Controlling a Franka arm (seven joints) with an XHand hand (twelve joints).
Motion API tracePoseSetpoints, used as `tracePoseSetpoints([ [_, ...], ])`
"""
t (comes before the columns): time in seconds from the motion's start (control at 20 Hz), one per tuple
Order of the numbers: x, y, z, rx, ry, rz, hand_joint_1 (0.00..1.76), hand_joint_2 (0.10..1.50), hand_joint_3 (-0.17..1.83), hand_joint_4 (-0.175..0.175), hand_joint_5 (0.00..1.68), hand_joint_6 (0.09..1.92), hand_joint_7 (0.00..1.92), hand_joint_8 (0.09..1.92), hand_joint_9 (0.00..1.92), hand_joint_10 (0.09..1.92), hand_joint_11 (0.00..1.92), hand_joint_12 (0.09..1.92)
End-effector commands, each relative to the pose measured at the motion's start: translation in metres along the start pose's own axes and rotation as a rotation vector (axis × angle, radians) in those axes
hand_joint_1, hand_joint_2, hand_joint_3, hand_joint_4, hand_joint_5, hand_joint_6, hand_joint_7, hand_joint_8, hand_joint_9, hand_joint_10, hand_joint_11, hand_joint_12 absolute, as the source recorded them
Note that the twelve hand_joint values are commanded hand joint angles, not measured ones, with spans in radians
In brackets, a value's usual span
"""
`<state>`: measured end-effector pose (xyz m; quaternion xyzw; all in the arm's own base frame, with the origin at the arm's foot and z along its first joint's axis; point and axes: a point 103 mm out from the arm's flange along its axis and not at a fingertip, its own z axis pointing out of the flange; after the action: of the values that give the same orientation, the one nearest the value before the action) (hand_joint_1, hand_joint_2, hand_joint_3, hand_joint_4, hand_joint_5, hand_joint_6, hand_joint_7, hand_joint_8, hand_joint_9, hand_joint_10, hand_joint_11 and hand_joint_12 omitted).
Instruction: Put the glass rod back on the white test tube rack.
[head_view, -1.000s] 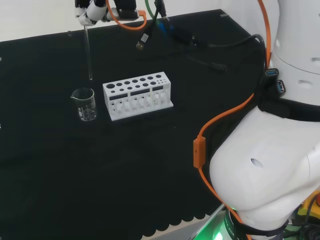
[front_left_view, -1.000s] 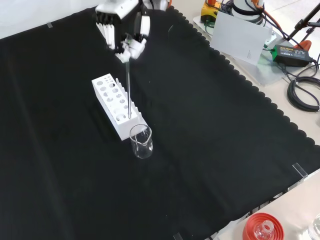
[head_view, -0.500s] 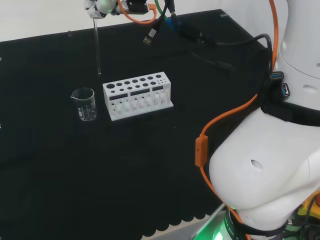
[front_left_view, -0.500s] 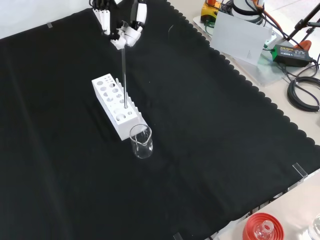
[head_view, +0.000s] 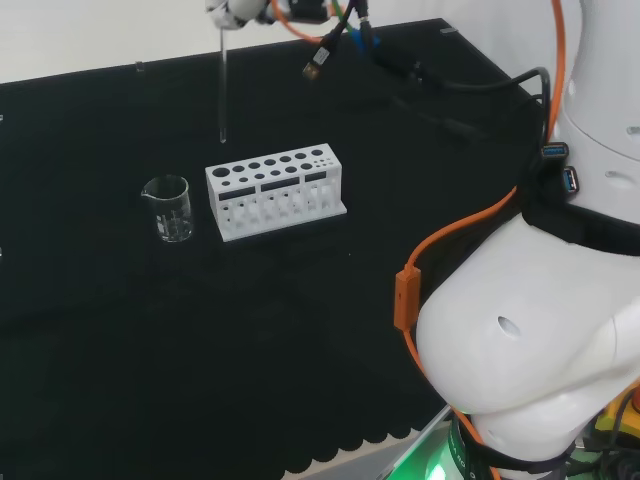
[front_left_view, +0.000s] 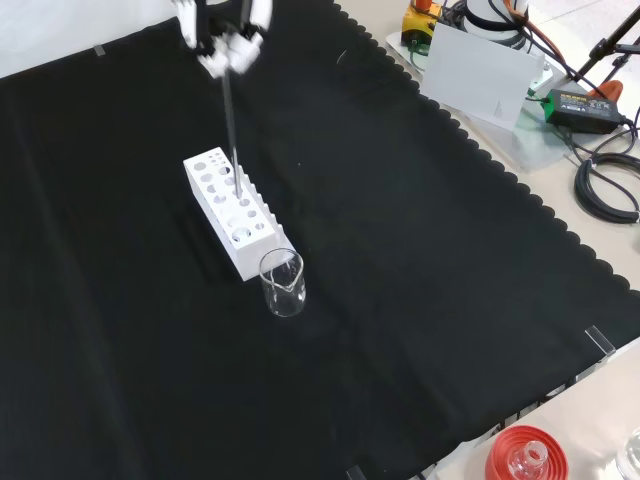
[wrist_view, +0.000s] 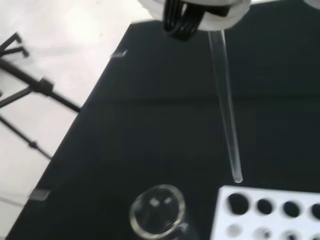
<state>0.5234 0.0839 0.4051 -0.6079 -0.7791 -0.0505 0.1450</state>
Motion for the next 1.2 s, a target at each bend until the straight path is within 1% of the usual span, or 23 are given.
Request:
tracePoseSetpoints([
  [0.05,-0.031,-0.014,0.01,0.025,0.023,0.038,1.3,0.8,0.52,-0.175,1.06,0.71,1.2,1.02,1.77,0.56,1.62,0.72],
  [0.35,-0.049,-0.022,0.012,0.025,0.027,0.065,1.3,0.8,0.52,-0.175,1.06,0.71,1.2,1.02,1.77,0.56,1.62,0.72],
  [0.45,-0.046,-0.02,0.013,0.032,0.02,0.072,1.3,0.8,0.52,-0.175,1.06,0.71,1.2,1.02,1.77,0.56,1.62,0.72],
  [0.6,-0.053,-0.024,0.015,0.036,0.015,0.084,1.3,0.8,0.52,-0.175,1.06,0.71,1.21,1.02,1.77,0.56,1.62,0.72],
  [1.2,-0.057,-0.03,0.018,0.029,0.032,0.079,1.3,0.79,0.53,-0.175,1.06,0.71,1.21,1.02,1.77,0.56,1.62,0.72],
])
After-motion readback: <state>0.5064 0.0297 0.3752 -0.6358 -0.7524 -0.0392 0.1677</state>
